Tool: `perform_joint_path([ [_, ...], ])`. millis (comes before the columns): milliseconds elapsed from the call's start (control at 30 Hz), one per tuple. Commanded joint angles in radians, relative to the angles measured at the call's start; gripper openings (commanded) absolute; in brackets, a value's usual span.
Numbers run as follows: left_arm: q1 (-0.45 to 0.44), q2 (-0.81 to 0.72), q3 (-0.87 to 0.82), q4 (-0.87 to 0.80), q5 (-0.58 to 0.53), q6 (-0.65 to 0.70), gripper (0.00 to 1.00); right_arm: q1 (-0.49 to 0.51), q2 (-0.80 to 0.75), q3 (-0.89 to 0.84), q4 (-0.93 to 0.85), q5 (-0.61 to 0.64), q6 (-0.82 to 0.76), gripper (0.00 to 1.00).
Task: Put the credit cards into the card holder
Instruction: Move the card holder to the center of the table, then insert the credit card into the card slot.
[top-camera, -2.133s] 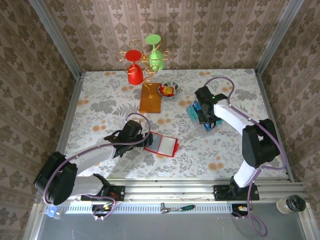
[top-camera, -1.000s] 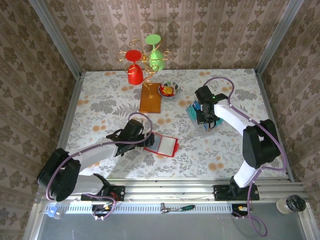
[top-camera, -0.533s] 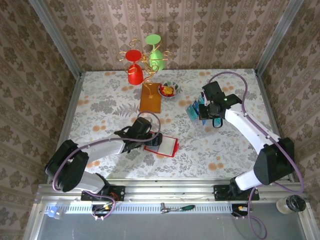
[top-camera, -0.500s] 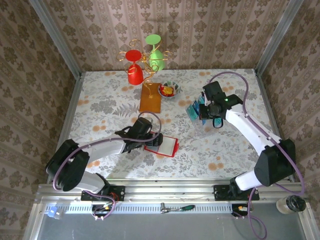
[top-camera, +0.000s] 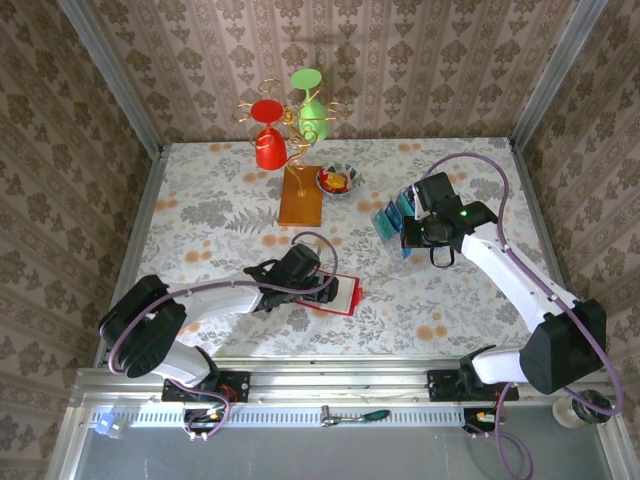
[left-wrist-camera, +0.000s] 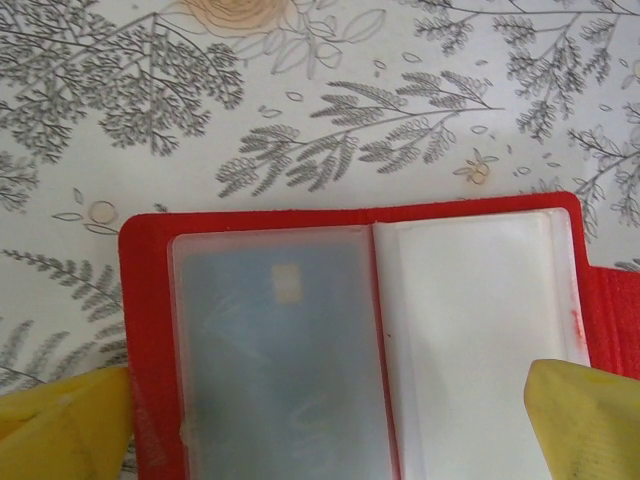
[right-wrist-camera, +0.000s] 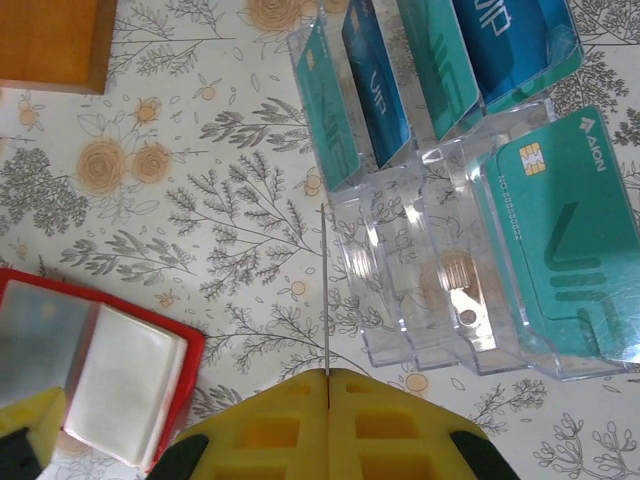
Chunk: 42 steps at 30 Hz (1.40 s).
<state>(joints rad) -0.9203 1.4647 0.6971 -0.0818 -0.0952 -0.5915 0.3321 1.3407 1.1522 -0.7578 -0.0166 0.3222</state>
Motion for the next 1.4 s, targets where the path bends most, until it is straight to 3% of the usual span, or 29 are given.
perform_joint_path([
  [0,-0.038,-0.007,0.010,-0.031,-0.035,-0.050,1.00,-0.008,-0.025,-0.014,0.022,-0.057,0.026,0.00],
  [300,-0.082,-0.096,-0.032,-0.083,-0.114,-0.109,1.00,-0.007,-0.040,-0.084,0.143,-0.221,0.112,0.00],
  [533,-0.016,-0.153,-0.037,-0.160,-0.132,-0.060,1.00,0.039,-0.099,-0.254,0.413,-0.368,0.289,0.00],
  [733,0.043,-0.140,-0.043,-0.166,-0.099,0.027,1.00,0.157,-0.141,-0.427,0.671,-0.329,0.456,0.00],
  [1033,0.052,-0.091,-0.044,-0.150,-0.087,0.076,1.00,0.297,-0.143,-0.618,0.937,-0.214,0.599,0.00],
  [1367,0.054,-0.048,-0.071,-0.114,-0.099,0.075,1.00,0.341,-0.125,-0.709,1.028,-0.159,0.640,0.00],
])
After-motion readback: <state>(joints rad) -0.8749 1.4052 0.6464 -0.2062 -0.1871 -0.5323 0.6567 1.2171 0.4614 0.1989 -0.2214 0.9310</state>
